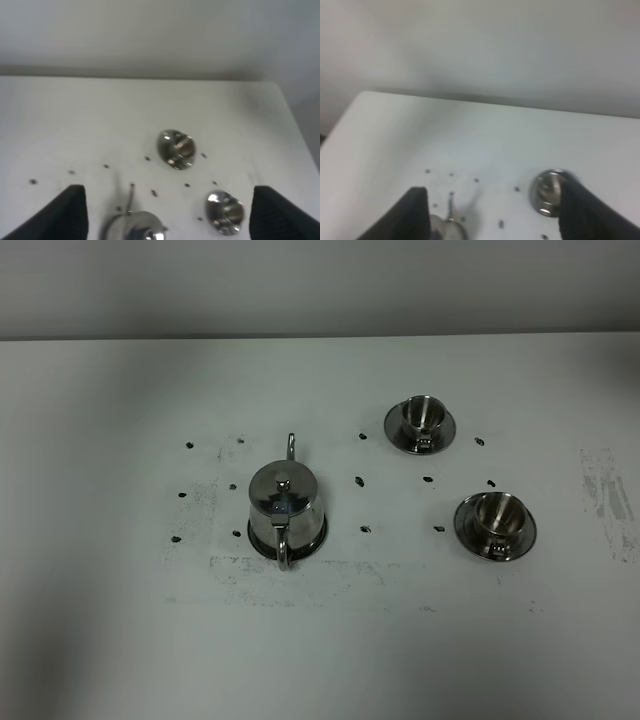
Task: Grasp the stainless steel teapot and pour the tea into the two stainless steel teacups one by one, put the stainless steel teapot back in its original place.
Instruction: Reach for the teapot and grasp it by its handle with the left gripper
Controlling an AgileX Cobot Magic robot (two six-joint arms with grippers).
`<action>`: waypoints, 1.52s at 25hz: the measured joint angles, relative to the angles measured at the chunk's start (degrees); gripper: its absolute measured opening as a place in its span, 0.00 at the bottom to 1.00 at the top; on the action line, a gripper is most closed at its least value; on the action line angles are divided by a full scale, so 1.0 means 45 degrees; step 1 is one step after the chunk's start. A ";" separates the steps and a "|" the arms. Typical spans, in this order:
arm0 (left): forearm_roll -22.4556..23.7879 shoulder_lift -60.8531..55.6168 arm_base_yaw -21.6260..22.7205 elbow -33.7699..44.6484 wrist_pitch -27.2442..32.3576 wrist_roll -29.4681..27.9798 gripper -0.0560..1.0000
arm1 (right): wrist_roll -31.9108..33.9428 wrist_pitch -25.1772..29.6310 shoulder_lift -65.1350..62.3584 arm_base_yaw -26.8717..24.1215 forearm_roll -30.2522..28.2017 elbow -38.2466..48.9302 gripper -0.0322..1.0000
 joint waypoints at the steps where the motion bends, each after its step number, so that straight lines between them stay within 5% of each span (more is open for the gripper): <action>1: 0.0241 -0.0245 0.0000 0.0000 0.0000 -0.0073 0.66 | 0.0133 0.0025 -0.0260 0.0000 -0.0278 0.0000 0.55; 7: 0.1081 -0.1144 0.0000 0.0000 0.0000 -0.0227 0.66 | 0.0856 0.0013 -0.2007 -0.0004 -0.1656 0.0559 0.55; 21: 0.1475 -0.1346 0.0000 0.0000 0.0000 -0.0231 0.66 | 0.2664 -0.2101 -1.0861 0.1443 -0.6756 0.8055 0.55; 29: 0.2080 -0.1784 0.0000 0.0142 0.0000 -0.0218 0.66 | 0.3083 -0.3096 -1.3715 0.1824 -0.7557 1.1412 0.55; 38: 0.2096 -0.1920 0.0000 0.2780 0.0000 0.0324 0.66 | 0.3083 -0.3348 -1.5903 0.1824 -0.7737 1.4420 0.55</action>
